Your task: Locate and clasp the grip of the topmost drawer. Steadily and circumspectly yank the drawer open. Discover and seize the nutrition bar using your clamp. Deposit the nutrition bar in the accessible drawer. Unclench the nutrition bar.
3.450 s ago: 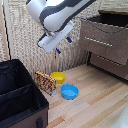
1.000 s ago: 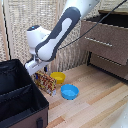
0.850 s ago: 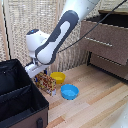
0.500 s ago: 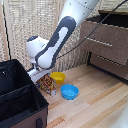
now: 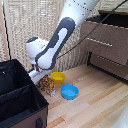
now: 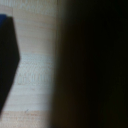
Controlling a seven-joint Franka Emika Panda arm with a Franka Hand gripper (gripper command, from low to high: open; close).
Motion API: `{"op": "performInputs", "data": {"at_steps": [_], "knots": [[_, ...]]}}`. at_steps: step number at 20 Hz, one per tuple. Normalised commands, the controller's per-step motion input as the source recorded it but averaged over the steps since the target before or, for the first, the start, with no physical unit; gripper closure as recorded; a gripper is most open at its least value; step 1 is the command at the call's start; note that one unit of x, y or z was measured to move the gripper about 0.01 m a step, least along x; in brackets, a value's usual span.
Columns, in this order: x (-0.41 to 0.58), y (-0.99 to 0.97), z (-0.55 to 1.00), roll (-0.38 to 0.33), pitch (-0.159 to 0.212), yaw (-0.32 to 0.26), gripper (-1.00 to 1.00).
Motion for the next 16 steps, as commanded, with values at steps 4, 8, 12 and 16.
{"op": "performInputs", "data": {"at_steps": [4,8,12,16], "knots": [[0.022,0.10,0.00,0.001,0.000,-0.090,1.00],[0.006,0.00,0.04,0.058,0.006,-0.242,1.00],[0.114,-0.01,0.66,0.049,0.102,-0.091,1.00],[0.175,-0.11,0.94,0.007,0.106,-0.071,1.00]]}}
